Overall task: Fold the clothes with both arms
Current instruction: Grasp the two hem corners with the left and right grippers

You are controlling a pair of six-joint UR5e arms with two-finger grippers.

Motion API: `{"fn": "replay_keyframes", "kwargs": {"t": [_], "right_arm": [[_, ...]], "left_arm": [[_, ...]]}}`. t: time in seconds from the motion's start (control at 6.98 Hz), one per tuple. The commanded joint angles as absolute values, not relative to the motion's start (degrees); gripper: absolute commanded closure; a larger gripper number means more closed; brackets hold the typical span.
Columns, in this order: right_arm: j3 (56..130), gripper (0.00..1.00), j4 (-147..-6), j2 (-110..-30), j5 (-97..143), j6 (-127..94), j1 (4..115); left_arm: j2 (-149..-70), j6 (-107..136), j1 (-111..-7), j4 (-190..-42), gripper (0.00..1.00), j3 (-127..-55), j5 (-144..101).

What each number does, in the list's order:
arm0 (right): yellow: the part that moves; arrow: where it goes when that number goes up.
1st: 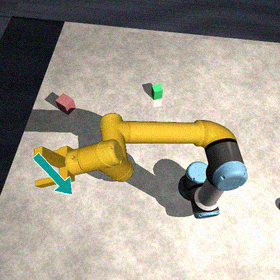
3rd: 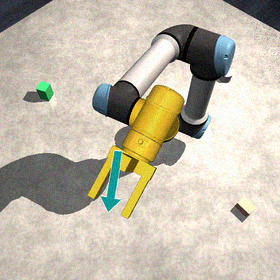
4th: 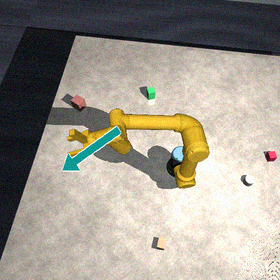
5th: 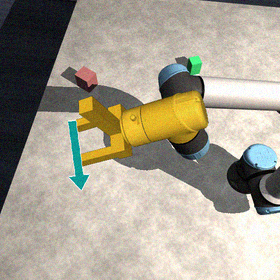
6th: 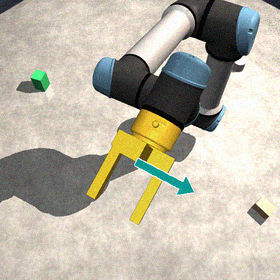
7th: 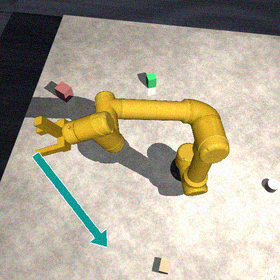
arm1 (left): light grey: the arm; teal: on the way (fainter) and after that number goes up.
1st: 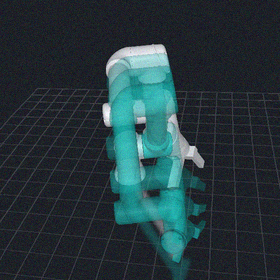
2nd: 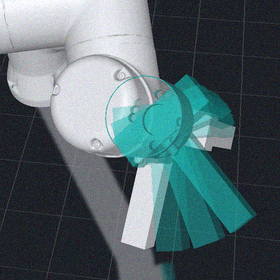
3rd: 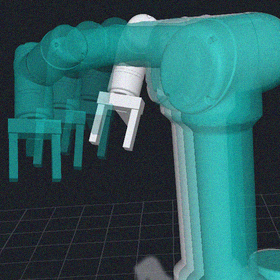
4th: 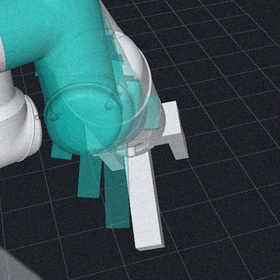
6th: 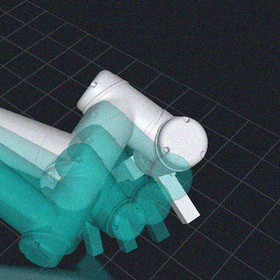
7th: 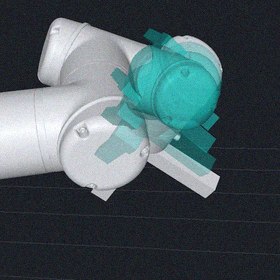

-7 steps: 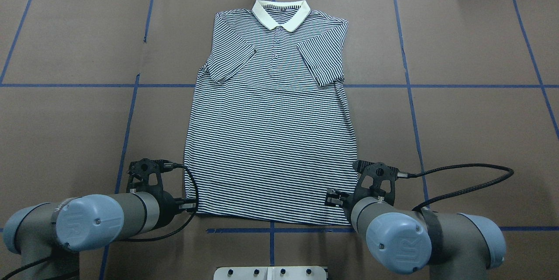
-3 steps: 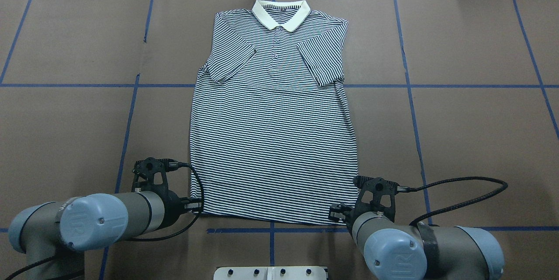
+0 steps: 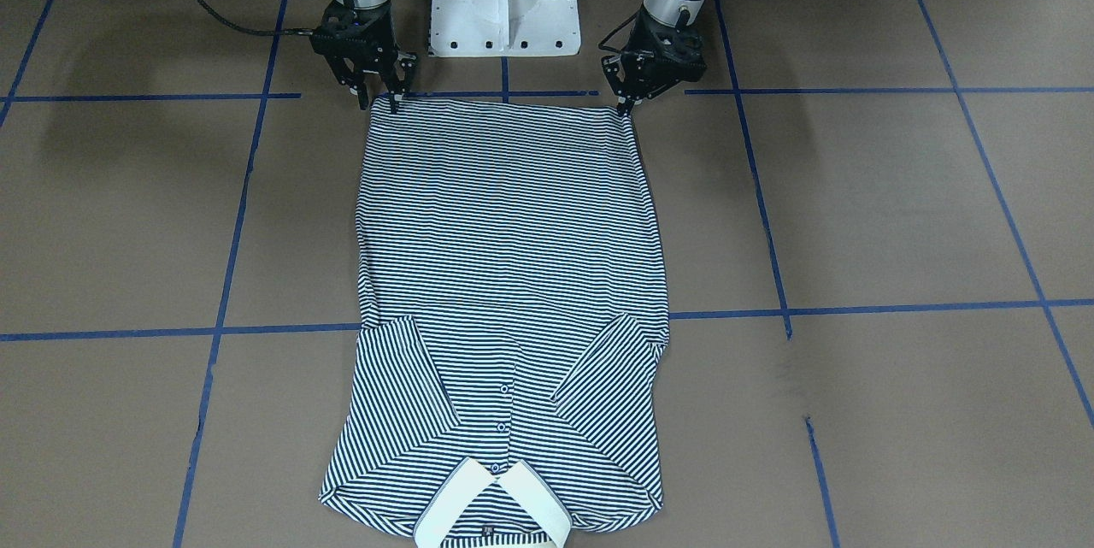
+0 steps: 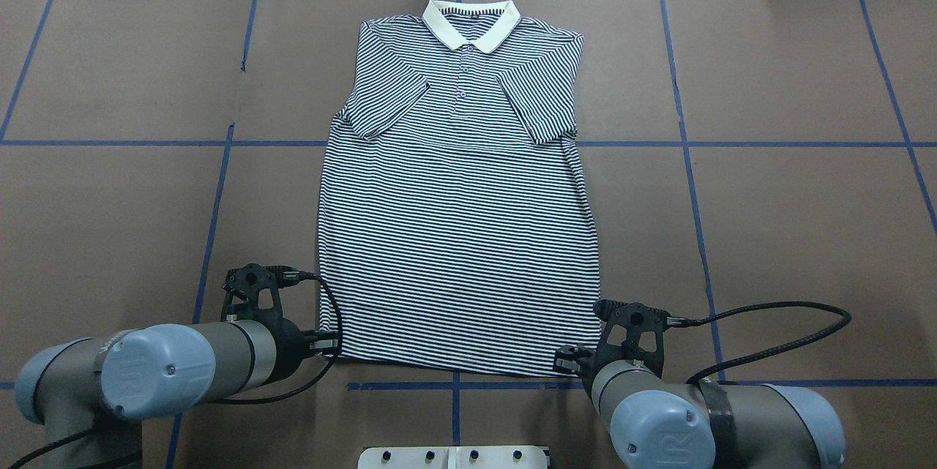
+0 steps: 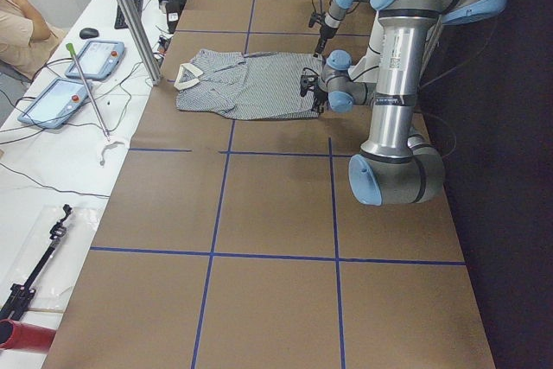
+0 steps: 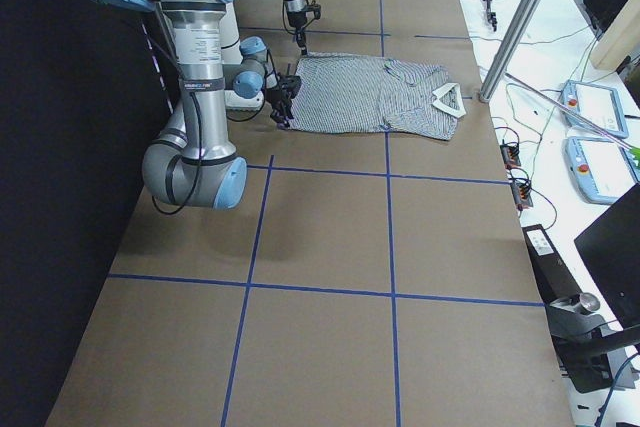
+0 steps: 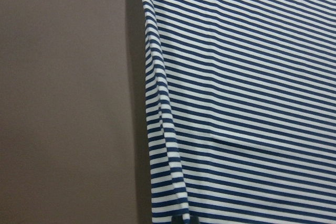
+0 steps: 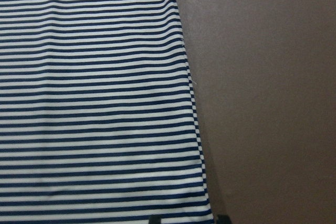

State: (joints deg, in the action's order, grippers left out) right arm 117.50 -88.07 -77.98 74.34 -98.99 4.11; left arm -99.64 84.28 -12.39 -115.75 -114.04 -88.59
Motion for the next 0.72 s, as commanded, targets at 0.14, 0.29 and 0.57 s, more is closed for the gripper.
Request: {"fn": "replay_keyframes", "kwargs": {"t": [0.14,0.29,0.57], "right_arm": [[116.8,0.63,-88.1,-78.0,74.0,-99.8,3.8],[116.8,0.64,-88.1,-78.0,74.0,-99.8,3.8],[116.9,0.87,-88.1,-78.0,74.0,-99.8,3.5]], "left_arm": [[-99.7,84.2,-12.4,-115.8,1.00,-114.1,-88.6],[-99.7,84.2,-12.4,-115.8,1.00,-114.1,-88.6],[-99.9,84.3,-12.3,-115.8,1.00,-114.1,-88.5]]}}
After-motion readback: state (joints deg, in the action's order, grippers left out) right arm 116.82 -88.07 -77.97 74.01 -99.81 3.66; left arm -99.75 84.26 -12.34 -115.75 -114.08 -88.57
